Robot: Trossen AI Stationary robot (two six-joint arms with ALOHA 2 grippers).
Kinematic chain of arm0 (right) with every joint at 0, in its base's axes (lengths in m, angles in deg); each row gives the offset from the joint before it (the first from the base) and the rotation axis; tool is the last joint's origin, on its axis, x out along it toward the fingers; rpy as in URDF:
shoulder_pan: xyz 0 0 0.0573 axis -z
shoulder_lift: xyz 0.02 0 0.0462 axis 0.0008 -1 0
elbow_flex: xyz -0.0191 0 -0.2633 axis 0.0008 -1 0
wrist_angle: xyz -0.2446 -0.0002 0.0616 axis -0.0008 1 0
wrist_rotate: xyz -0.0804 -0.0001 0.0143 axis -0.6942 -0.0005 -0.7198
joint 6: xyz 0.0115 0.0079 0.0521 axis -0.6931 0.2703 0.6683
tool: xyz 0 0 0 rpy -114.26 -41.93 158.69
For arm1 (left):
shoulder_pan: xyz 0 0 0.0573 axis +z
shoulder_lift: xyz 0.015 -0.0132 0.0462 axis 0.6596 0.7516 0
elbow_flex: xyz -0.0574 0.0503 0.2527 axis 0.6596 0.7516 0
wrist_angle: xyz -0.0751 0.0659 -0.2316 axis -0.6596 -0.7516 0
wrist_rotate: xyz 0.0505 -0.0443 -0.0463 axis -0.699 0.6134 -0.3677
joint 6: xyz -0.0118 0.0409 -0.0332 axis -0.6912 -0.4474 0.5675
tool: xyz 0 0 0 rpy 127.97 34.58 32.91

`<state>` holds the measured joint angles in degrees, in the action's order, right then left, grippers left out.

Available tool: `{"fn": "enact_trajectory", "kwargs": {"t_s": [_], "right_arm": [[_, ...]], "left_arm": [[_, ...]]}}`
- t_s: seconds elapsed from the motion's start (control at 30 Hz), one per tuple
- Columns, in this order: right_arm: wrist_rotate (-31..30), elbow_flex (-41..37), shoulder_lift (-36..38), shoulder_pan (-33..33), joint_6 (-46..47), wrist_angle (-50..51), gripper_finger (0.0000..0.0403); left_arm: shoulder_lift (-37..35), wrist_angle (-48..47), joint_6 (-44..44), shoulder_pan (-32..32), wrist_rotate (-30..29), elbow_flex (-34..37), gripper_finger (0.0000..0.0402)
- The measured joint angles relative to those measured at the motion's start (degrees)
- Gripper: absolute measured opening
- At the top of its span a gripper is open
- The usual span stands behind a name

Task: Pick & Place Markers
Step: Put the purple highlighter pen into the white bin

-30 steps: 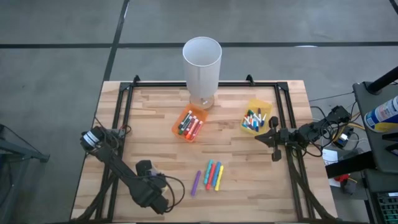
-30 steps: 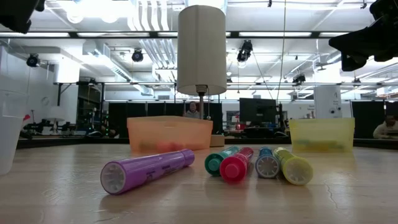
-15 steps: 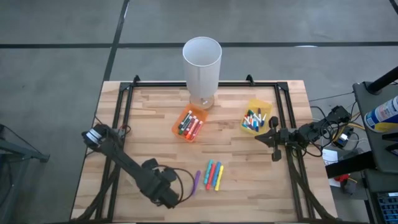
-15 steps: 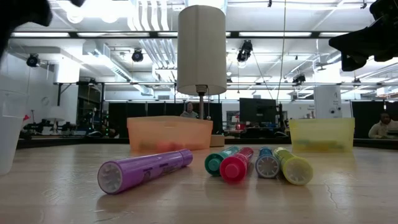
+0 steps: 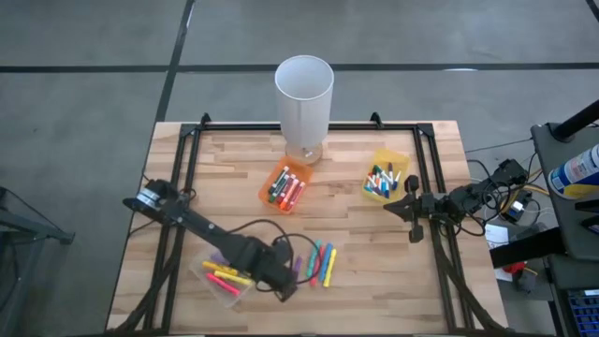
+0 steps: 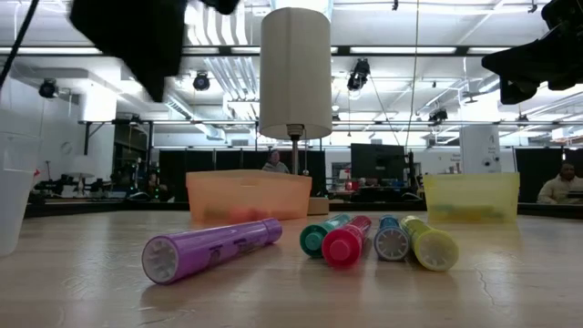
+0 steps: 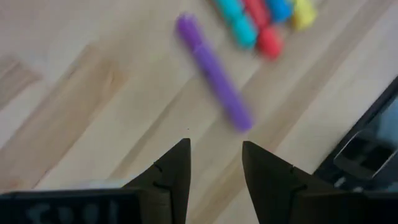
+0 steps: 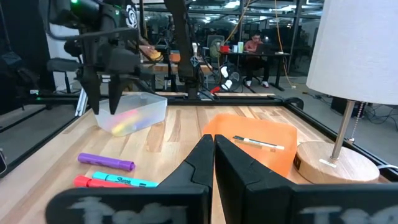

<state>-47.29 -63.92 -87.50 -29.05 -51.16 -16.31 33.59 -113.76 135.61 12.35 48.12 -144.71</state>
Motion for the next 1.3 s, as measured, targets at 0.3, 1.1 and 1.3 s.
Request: {"fn": "enact_trajectory", "kwargs": {"t_s": [0.3, 1.1, 1.3], "right_arm": [[0.0, 0.0, 0.02, 0.0, 0.0, 0.01, 0.0009], [0.0, 0.0, 0.01, 0.01, 0.0, 0.0, 0.0009], [0.0, 0.0, 0.02, 0.02, 0.0, 0.02, 0.0009]], "left_arm": [[0.18, 11.09, 4.29, 4.17, -4.66, 4.45, 0.0138], [7.92, 20.19, 0.86, 4.69, -6.06, 7.88, 0.0138], [10.51, 20.82, 0.14, 4.61, -5.5, 7.88, 0.0138]]}}
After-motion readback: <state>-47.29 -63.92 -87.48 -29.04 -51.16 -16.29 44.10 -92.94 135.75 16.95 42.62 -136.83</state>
